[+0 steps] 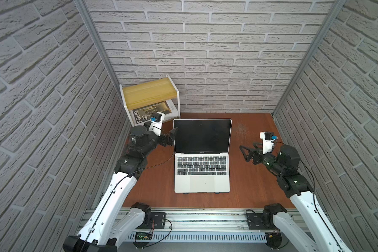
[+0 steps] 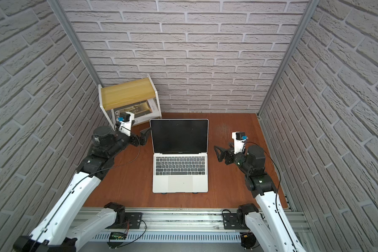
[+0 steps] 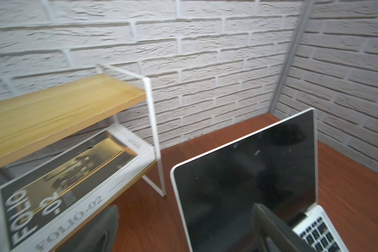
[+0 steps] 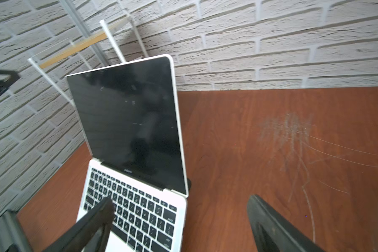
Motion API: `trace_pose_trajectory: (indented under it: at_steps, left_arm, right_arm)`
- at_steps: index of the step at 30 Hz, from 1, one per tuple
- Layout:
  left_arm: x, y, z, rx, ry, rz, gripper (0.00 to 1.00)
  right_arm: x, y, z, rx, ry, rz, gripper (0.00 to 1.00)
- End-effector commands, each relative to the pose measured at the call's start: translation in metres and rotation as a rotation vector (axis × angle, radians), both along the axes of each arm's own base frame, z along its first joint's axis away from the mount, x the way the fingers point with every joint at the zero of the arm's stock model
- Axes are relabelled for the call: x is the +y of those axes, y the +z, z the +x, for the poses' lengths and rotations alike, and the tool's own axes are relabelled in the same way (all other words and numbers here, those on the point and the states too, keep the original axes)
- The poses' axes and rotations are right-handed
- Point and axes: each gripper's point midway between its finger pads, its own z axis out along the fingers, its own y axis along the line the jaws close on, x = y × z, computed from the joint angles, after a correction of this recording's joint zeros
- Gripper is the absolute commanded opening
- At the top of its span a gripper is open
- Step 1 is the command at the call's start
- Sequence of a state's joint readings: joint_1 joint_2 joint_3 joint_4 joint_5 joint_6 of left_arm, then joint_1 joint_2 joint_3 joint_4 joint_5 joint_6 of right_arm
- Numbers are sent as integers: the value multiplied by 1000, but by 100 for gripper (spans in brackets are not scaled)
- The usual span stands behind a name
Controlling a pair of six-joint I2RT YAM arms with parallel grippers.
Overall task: Close the laptop lid and set it aside
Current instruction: Close the lid of the laptop.
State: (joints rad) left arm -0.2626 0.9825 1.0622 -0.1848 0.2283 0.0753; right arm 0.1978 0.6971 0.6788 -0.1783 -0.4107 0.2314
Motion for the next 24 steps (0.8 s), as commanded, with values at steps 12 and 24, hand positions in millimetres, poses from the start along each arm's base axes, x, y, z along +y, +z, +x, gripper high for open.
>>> trace_pose_trajectory:
  at_steps: [12,24]
  left_arm:
    - [-104,34,27,87,-544,130,99]
    - [-152,-2,91,367,-709,123,96]
  right_arm:
    - [44,-59,-13,114,116,-64,97]
    - [60,-102,-13,190,102,-143,97]
